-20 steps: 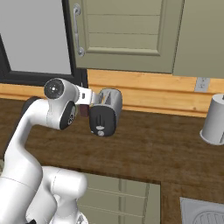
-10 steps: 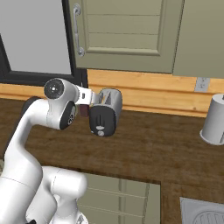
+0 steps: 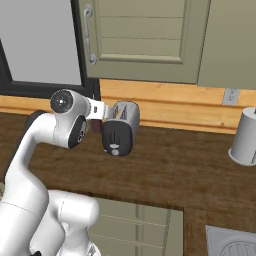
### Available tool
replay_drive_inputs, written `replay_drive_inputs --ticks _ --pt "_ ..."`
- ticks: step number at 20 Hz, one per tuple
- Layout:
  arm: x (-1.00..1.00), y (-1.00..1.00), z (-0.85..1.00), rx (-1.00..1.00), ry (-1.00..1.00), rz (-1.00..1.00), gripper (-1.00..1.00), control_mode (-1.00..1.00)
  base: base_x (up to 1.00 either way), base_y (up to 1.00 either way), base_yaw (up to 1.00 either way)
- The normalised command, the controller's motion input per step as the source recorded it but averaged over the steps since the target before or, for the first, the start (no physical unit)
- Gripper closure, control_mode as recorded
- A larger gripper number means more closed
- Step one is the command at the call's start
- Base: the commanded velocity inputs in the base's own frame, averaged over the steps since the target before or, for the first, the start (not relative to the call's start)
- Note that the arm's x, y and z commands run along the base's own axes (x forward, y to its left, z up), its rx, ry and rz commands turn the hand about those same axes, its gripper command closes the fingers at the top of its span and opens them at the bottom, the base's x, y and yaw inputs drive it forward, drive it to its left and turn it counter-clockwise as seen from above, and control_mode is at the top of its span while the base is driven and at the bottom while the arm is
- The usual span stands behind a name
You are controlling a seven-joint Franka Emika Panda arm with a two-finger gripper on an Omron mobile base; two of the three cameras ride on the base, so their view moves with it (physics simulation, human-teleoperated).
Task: Start the toaster. Once the lever pops up, take the bread to the plate on the dining counter.
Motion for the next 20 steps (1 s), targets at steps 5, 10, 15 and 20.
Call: replay_drive_inputs --ticks 5,10,15,20 --pt "0.00 0.00 0.00 0.00 0.00 0.00 -1.00 -1.00 0.00 0.00 0.00" --pt "0.00 0.00 0.00 0.00 0.00 0.00 -1.00 -1.00 0.00 0.00 0.00" --pt "0.00 0.00 0.00 0.00 0.00 0.00 -1.00 -1.00 0.00 0.00 0.00" --pt "0.00 0.00 0.00 0.00 0.00 0.00 -1.00 -1.00 0.00 0.00 0.00"
